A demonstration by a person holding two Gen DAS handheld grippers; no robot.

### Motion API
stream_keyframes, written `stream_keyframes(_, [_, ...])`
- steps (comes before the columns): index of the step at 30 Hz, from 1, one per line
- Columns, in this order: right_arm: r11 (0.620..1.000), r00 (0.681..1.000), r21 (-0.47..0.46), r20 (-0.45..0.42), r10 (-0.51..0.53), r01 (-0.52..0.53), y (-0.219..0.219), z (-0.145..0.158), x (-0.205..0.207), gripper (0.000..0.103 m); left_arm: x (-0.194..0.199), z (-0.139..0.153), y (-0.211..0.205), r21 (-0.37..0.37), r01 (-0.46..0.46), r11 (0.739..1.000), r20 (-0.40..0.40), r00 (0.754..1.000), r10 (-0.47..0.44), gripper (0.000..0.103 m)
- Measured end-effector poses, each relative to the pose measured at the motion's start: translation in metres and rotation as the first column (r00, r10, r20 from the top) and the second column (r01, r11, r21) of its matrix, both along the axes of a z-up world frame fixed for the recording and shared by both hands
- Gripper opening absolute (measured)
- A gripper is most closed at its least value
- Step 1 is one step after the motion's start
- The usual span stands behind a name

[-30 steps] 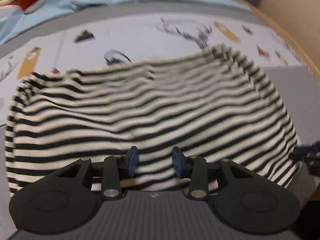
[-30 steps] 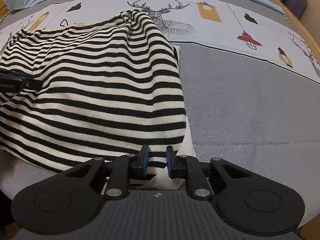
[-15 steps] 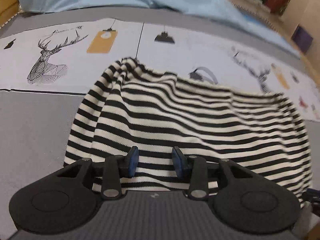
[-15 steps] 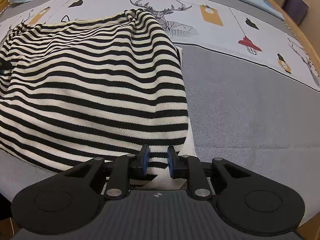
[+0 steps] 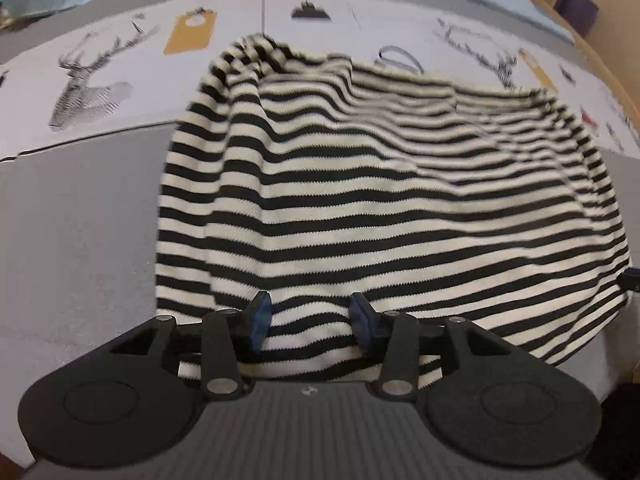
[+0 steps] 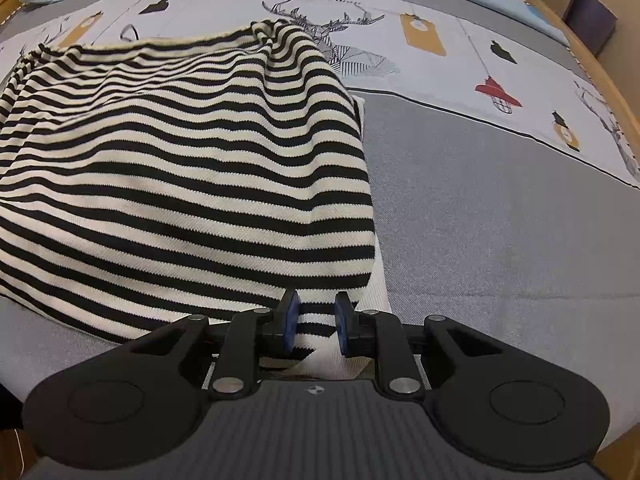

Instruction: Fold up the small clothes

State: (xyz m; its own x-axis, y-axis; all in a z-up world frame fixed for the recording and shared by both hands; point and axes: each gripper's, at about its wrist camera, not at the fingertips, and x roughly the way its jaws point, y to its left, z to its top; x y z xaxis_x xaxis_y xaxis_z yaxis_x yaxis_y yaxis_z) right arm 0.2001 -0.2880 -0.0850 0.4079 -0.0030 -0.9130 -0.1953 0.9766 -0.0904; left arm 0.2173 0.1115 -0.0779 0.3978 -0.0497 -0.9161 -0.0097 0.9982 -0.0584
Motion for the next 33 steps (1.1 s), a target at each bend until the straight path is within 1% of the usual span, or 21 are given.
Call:
stream_keyframes(3, [1.000, 0.999, 0.021, 0.050, -0.021, 0.020, -0.004, 0.012, -0.007, 0.021, -0.019, 0.020, 0.009, -0.022, -0.032, 0.999, 0.079, 0.996, 0.033, 0.049])
stream_keyframes(6, [0.998, 0.989, 0.050, 0.139, -0.056, 0.049, -0.012, 0.029, -0.021, 0.022, -0.038, 0.039, 0.019, -0.062, -0.079, 0.995, 0.147, 0.985, 0.088, 0.049])
stream_keyframes(8, [0.994, 0.976, 0.076, 0.198, -0.086, 0.072, -0.019, 0.042, -0.030, 0.022, -0.050, 0.050, 0.025, -0.090, -0.107, 0.990, 0.187, 0.975, 0.123, 0.049])
stream_keyframes(12, [0.981, 0.942, 0.141, 0.291, -0.168, 0.132, -0.035, 0.064, -0.050, 0.023, -0.070, 0.070, 0.023, -0.097, -0.153, 0.983, 0.246, 0.954, 0.173, 0.050])
stream_keyframes(15, [0.966, 0.920, 0.196, 0.322, -0.224, 0.167, -0.044, 0.075, -0.062, 0.026, -0.084, 0.080, 0.020, -0.096, -0.192, 0.977, 0.264, 0.941, 0.211, 0.053])
stream_keyframes(18, [0.955, 0.901, 0.238, 0.351, -0.254, 0.176, -0.046, 0.084, -0.077, 0.030, -0.094, 0.085, 0.016, -0.086, -0.201, 0.976, 0.278, 0.936, 0.217, 0.053])
stream_keyframes(20, [0.954, 0.893, 0.247, 0.369, -0.256, 0.172, -0.045, 0.089, -0.085, 0.032, -0.100, 0.087, 0.012, -0.066, -0.201, 0.977, 0.289, 0.934, 0.212, 0.054])
stream_keyframes(24, [0.955, 0.880, 0.255, 0.405, -0.250, 0.153, -0.041, 0.098, -0.098, 0.033, -0.108, 0.090, 0.011, -0.077, -0.208, 0.975, 0.269, 0.937, 0.221, 0.056])
stream_keyframes(26, [0.955, 0.875, 0.259, 0.418, -0.245, 0.144, -0.040, 0.101, -0.104, 0.035, -0.110, 0.098, 0.009, -0.067, -0.204, 0.977, 0.261, 0.941, 0.214, 0.056])
stream_keyframes(29, [0.956, 0.871, 0.260, 0.428, -0.242, 0.138, -0.039, 0.105, -0.111, 0.035, -0.119, 0.114, 0.003, -0.031, -0.169, 0.985, 0.300, 0.939, 0.170, 0.056])
stream_keyframes(31, [0.956, 0.867, 0.261, 0.437, -0.241, 0.134, -0.038, 0.107, -0.113, 0.035, -0.124, 0.116, 0.005, -0.035, -0.158, 0.987, 0.311, 0.937, 0.161, 0.055])
stream_keyframes(33, [0.953, 0.861, 0.271, 0.445, -0.247, 0.133, -0.035, 0.109, -0.116, 0.035, -0.129, 0.110, 0.013, -0.060, -0.161, 0.985, 0.305, 0.937, 0.172, 0.055])
